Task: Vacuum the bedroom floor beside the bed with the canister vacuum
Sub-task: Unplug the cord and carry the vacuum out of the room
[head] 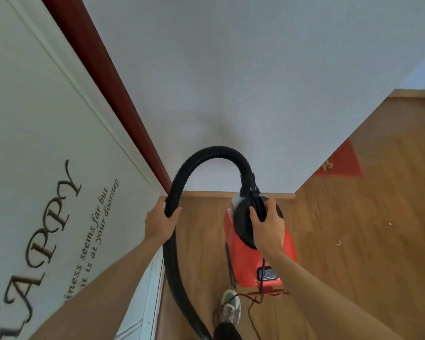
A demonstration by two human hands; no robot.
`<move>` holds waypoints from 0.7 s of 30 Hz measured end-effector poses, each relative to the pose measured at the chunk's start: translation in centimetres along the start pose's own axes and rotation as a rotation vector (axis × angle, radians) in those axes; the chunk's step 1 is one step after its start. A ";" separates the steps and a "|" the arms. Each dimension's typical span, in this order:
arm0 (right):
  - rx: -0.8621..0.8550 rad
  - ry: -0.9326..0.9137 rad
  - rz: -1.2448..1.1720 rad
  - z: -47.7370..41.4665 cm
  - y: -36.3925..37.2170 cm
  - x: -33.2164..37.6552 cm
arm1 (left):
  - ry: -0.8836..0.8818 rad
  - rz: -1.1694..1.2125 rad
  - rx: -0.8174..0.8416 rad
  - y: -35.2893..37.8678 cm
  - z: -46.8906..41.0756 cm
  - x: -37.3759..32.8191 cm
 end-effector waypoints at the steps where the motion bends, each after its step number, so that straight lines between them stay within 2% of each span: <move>1: 0.020 0.012 0.004 -0.9 0.7 -1.0 | -0.021 -0.001 0.004 0.8 -0.7 1.0; 6: 0.067 0.060 -0.002 -4.5 4.5 -7.2 | -0.082 -0.043 0.032 4.7 -4.9 6.2; 12: 0.026 0.142 -0.064 -8.0 9.1 -15.3 | -0.066 -0.103 0.105 10.8 -10.7 11.8; 21: -0.006 0.161 -0.072 -14.5 16.6 -25.3 | -0.035 -0.162 0.061 18.1 -18.6 20.0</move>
Point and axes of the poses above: each hand's wrist, its own z-axis away from the middle knuckle, its own y-axis out of the palm, x = y × z, the point moved 8 cm from there along -z, towards the middle knuckle, and after that the axes turned 15 degrees about x, right-handed, at the moved point
